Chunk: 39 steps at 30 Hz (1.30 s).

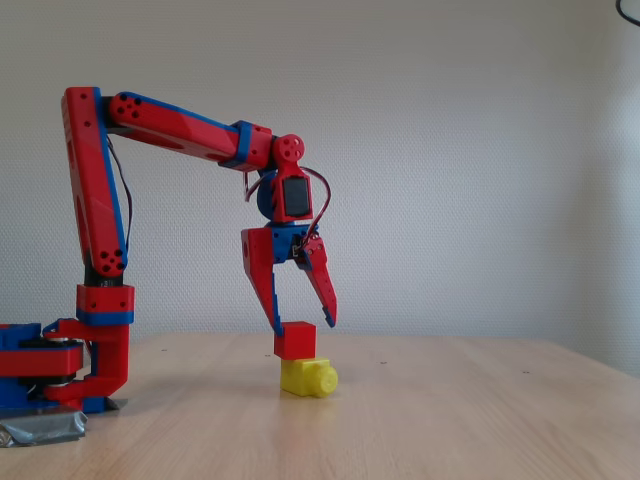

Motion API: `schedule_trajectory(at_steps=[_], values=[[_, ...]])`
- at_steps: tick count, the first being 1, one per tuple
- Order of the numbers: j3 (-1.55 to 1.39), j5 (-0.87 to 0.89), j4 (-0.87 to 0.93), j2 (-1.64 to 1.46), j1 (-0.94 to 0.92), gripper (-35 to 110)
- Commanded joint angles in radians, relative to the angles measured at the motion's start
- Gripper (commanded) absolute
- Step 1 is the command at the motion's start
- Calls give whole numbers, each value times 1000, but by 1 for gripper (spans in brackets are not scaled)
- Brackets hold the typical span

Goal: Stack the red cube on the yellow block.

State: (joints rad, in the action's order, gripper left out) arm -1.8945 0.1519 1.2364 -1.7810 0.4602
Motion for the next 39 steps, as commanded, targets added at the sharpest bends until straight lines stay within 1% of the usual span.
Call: schedule_trajectory(at_steps=[1, 8, 18, 27, 35, 39], values=[[25, -14, 26, -110, -17, 28], [41, -25, 69, -230, -49, 28], [100, -49, 164, -453, -192, 26], [-178, -41, 43, -750, -242, 9], [-425, -63, -41, -963, -278, 1], [-503, -97, -75, -1012, -293, 0]])
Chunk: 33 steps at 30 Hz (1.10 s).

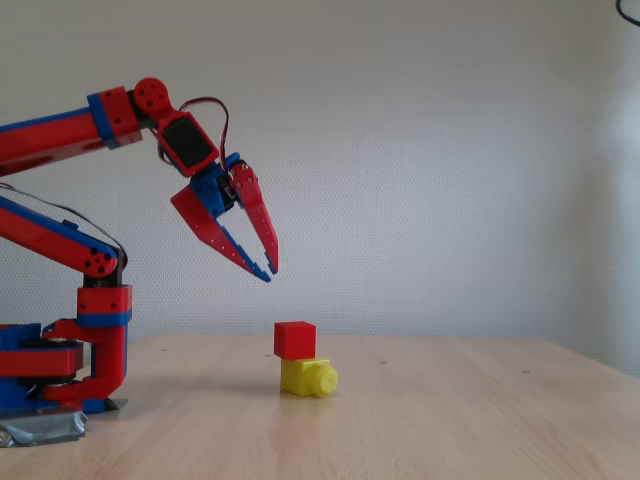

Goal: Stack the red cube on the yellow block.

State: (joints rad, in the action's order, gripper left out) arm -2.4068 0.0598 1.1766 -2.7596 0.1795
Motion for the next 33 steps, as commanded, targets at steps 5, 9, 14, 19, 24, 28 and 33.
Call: schedule_trajectory(at_steps=[5, 9, 14, 19, 24, 28, 33], values=[[-129, -75, -52, -115, -43, 0], [-247, -84, -32, -193, -67, 0], [-345, -107, -25, -279, -115, 0], [-405, -60, -25, -362, -120, 0], [-495, 6, -11, -479, -123, 0], [-546, 5, 18, -546, -146, 0], [-578, 83, 6, -546, -141, 0]])
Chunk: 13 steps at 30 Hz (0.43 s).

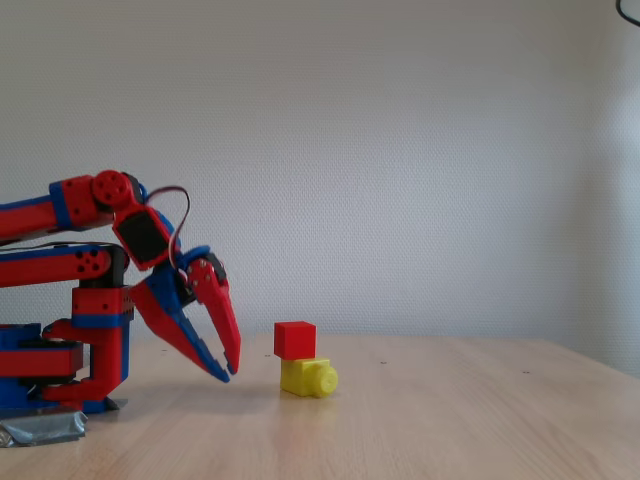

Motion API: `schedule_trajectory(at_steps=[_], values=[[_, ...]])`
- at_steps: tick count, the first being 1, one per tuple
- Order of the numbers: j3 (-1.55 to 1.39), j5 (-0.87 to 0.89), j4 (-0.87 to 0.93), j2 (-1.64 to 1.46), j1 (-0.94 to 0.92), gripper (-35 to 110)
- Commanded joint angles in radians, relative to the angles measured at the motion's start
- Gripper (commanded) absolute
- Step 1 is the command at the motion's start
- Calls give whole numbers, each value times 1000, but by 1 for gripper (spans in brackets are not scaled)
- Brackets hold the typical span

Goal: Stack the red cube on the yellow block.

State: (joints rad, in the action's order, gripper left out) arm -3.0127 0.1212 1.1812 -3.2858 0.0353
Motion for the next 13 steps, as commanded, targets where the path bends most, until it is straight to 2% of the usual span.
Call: schedule_trajectory(at_steps=[1, 13], values=[[28, 21, 2, -20, 3, 0], [26, 31, 0, -20, 2, 0]])
